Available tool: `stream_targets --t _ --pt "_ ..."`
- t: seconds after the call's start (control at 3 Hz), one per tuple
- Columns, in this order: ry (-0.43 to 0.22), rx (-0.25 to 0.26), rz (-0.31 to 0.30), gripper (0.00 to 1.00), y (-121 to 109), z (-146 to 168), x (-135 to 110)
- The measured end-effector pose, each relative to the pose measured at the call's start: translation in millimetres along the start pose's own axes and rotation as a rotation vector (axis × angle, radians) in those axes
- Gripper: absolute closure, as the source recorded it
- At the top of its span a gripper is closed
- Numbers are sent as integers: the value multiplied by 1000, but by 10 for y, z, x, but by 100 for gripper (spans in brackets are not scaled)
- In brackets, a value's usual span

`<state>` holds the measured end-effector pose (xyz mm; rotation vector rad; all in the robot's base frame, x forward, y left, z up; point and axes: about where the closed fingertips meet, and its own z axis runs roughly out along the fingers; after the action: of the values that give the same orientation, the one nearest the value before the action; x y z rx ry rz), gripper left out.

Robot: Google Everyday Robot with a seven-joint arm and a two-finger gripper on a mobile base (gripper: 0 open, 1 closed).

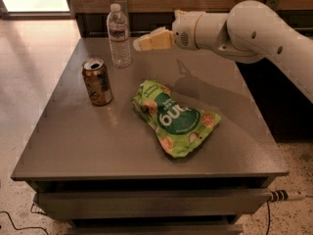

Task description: Knock water bottle over

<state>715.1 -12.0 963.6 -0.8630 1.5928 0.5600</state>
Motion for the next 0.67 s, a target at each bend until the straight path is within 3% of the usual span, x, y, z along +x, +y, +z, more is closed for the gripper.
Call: stream_targets --t 0.33,0.67 --pt "23 -46 -28 0 113 508 -85" --pt "16 -47 -23 0 114 532 -77"
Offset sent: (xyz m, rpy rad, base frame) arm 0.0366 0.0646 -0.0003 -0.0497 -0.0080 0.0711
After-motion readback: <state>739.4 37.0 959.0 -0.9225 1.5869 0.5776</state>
